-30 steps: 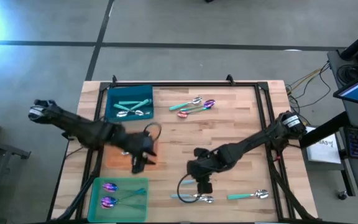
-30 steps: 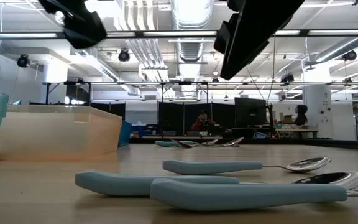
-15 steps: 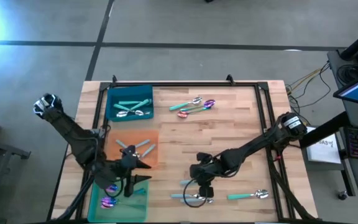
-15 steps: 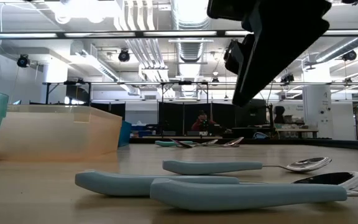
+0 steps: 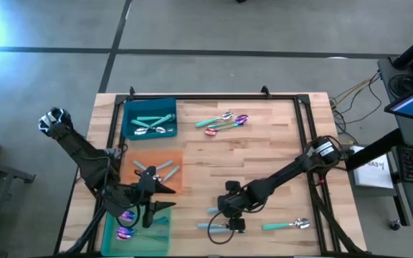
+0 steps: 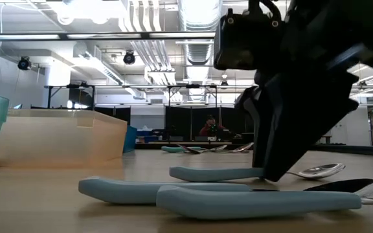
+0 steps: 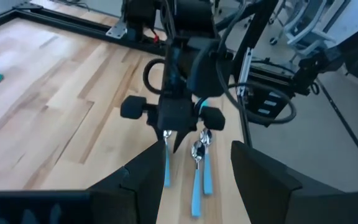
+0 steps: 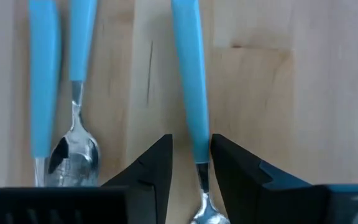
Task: Sort silverware by color (type)
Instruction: Put the blue spoon into the orange bin
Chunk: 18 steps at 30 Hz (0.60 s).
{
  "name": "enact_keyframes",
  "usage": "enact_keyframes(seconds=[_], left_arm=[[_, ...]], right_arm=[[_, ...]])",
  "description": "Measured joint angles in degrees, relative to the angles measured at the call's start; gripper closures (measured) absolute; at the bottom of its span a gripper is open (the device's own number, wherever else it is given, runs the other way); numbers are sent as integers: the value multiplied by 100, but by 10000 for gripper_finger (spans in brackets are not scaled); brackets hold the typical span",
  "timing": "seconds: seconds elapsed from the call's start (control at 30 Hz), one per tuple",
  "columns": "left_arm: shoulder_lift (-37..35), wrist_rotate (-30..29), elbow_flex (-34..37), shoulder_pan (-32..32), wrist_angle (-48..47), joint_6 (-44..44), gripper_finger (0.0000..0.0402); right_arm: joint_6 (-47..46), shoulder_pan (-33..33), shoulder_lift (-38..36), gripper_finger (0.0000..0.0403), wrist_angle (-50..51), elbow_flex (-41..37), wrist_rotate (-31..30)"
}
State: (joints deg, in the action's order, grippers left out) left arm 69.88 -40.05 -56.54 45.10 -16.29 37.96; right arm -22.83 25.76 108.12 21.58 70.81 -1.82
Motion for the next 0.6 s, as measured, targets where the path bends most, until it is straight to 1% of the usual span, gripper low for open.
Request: enact_keyframes(seconds=[0.2,0.27,0.4,0.6], left_arm=[[10,2,-1,0,-1,-25,235],[45,2,-1,2,-1,-23,235],[284,4,-1,31,0,-20,235],[803,5,1,35,-7,-90,235]], right_arm=[[41,7,144,318,22,9,-264],[87,6,215,335,77,15,-266],[92,0,270,381,222,24,-269],[89,-65,152,386,395,98,-232]])
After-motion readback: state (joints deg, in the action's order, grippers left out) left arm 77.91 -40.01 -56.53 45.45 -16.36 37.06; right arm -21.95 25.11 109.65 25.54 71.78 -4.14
